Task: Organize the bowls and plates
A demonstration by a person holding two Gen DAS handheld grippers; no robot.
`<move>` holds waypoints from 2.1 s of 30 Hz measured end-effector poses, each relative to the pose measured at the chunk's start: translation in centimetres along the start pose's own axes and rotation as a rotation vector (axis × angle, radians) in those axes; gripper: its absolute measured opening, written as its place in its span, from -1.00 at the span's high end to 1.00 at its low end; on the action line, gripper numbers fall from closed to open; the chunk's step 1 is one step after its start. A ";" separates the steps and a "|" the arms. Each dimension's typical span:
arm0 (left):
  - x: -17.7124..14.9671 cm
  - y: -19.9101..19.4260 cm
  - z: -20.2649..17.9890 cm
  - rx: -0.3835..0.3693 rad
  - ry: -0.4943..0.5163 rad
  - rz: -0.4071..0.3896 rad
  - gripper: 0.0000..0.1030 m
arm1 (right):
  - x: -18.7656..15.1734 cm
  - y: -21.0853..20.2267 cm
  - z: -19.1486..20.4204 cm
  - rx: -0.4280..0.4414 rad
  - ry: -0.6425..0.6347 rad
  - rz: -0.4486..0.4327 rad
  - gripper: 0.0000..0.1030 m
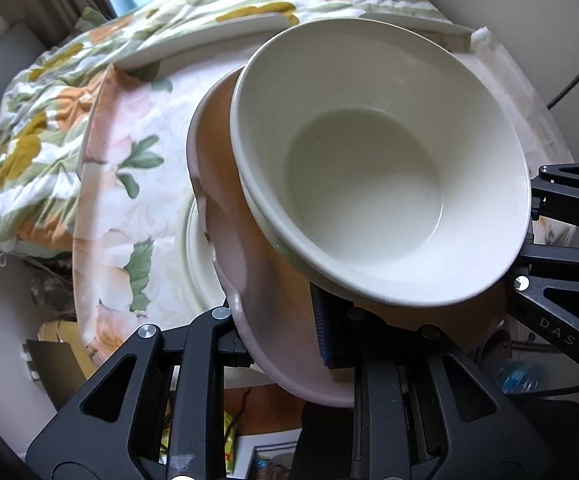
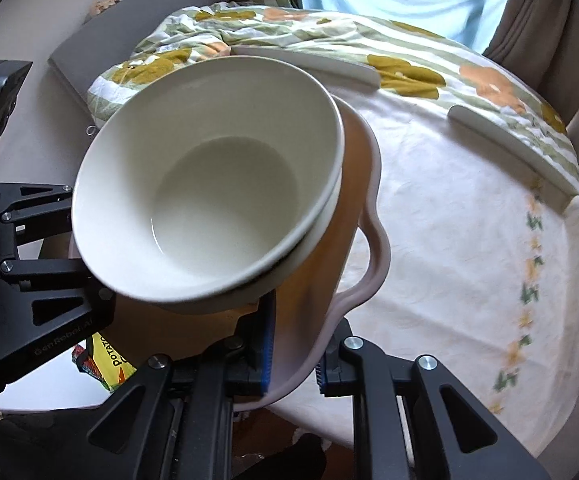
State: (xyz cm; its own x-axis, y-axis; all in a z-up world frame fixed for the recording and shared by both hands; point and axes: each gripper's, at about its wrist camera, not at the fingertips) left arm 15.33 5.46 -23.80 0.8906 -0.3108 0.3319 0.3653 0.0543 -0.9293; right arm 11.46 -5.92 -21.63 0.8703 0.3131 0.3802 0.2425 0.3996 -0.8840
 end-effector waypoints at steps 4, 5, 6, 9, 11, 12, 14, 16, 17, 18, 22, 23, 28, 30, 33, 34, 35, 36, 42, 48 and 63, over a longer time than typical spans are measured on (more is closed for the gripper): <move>-0.7 1.6 1.1 -0.020 0.011 0.004 0.63 | -0.1 1.4 1.0 -0.019 0.021 0.000 0.71; -0.8 1.9 1.2 -0.024 0.013 0.004 0.63 | 0.0 1.7 1.1 -0.025 0.026 0.001 0.71; -0.9 2.1 1.3 -0.029 0.013 0.006 0.63 | 0.0 1.9 1.2 -0.030 0.028 0.000 0.71; -1.1 2.9 1.5 -0.042 0.016 0.012 0.63 | -0.2 2.5 1.4 -0.041 0.040 -0.003 0.70; -1.2 3.2 1.4 -0.046 0.019 0.016 0.63 | -0.2 2.8 1.5 -0.044 0.049 -0.006 0.71; -1.3 3.2 1.5 -0.051 0.016 0.012 0.64 | -0.3 2.9 1.5 -0.044 0.056 -0.008 0.71; -1.1 3.2 1.5 -0.049 0.023 0.005 0.64 | -0.4 2.9 1.4 -0.046 0.067 -0.019 0.70; -1.1 3.3 1.6 -0.054 0.019 0.007 0.64 | -0.5 2.9 1.4 -0.049 0.077 -0.027 0.70; -1.1 3.3 1.6 -0.060 0.012 0.009 0.64 | -0.6 2.8 1.3 -0.048 0.084 -0.028 0.70; -1.1 3.4 1.7 -0.064 0.005 0.012 0.64 | -0.6 2.8 1.2 -0.044 0.092 -0.031 0.70; -1.1 3.5 2.1 -0.073 -0.019 0.025 0.64 | -0.5 2.8 1.2 -0.039 0.117 -0.036 0.71; -1.1 3.5 2.3 -0.078 -0.029 0.028 0.64 | -0.5 2.8 1.2 -0.038 0.125 -0.035 0.71; -1.1 3.5 2.5 -0.072 -0.068 0.027 0.64 | -0.6 2.8 0.9 -0.036 0.187 -0.043 0.70; -1.1 3.5 2.6 -0.071 -0.088 0.031 0.64 | -0.7 2.8 0.9 -0.037 0.200 -0.043 0.71; -1.3 3.3 2.8 -0.069 -0.132 0.035 0.64 | -0.7 2.8 0.8 -0.031 0.223 -0.043 0.71; -1.3 3.2 3.0 -0.064 -0.152 0.035 0.63 | -0.7 2.7 0.7 -0.027 0.237 -0.044 0.71; -1.4 3.2 3.3 -0.067 -0.178 0.038 0.63 | -0.8 2.7 0.6 -0.024 0.248 -0.045 0.71; -1.4 3.2 3.5 -0.073 -0.200 0.039 0.63 | -0.8 2.7 0.6 -0.018 0.261 -0.047 0.71; -1.5 3.0 3.8 -0.081 -0.278 0.041 0.63 | -1.2 2.5 0.5 -0.005 0.319 -0.064 0.71; -1.6 2.0 3.9 -0.046 -0.317 0.003 0.63 | -1.7 1.6 0.0 0.020 0.402 -0.124 0.70; -3.2 0.3 5.0 0.006 -0.366 -0.038 -0.21 | -3.0 -1.8 -0.1 -0.014 0.513 -0.229 0.68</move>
State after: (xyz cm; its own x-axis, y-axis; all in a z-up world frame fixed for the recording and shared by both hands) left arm 13.96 11.21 -24.29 0.9139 0.0473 0.4032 0.4006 0.0555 -0.9146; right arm 8.48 -7.69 -21.26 0.8907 -0.2414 0.3852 0.4528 0.3954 -0.7991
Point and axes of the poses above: each gripper's, at about its wrist camera, not at the fingertips, and y roughly the way its jaws point, z to its left, x to its top, and after that the axes turned 10 degrees about x, right-handed
